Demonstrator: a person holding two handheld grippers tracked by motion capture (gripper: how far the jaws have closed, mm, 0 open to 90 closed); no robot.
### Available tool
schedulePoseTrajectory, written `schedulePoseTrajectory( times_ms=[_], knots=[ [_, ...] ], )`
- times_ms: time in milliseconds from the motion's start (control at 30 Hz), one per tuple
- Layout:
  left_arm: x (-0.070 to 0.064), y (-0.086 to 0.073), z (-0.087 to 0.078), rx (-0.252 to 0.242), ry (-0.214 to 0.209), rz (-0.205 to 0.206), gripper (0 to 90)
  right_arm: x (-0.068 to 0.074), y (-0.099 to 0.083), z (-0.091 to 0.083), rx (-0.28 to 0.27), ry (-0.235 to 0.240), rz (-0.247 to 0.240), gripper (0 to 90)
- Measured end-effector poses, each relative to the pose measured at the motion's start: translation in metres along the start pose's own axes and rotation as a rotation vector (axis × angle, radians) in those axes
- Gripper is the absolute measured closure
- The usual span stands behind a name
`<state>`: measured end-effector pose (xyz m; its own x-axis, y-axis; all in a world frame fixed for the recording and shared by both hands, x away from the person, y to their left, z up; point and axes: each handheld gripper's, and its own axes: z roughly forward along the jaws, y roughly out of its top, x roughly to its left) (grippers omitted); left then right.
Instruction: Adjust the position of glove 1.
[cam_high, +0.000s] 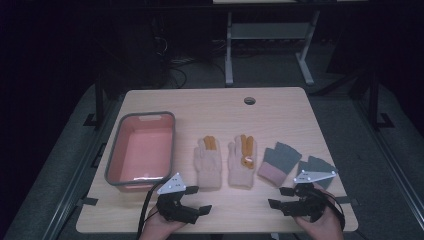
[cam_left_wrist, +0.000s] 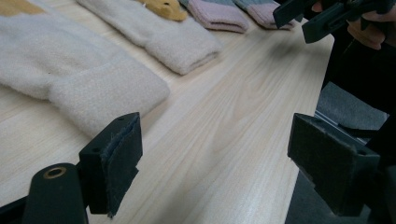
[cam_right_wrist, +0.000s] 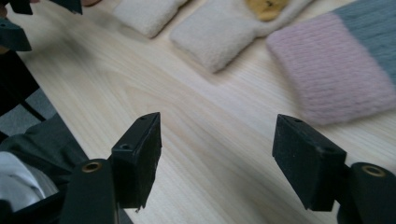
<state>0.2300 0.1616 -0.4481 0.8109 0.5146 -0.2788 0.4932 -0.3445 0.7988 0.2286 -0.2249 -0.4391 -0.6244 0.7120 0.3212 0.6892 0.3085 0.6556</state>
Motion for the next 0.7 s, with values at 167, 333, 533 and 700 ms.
schedulePoseTrajectory(
  times_ms=[167, 333, 533, 700],
  knots=[
    [0.000, -0.001, 0.000, -0.004, 0.006, -0.001, 17.7, 0.005, 0.009, 0.004, 0.026, 0.015, -0.035, 30.6],
    [0.001, -0.001, 0.001, 0.001, 0.004, -0.003, 17.7, 0.008, 0.020, 0.005, 0.043, 0.031, -0.045, 30.6],
    [0.001, -0.002, -0.002, -0.008, 0.008, -0.003, 17.8, 0.011, 0.040, 0.012, 0.068, 0.042, -0.072, 30.6],
    [0.001, -0.002, -0.004, -0.008, 0.013, 0.003, 17.7, 0.012, 0.053, 0.016, 0.086, 0.042, -0.099, 30.4]
  ],
)
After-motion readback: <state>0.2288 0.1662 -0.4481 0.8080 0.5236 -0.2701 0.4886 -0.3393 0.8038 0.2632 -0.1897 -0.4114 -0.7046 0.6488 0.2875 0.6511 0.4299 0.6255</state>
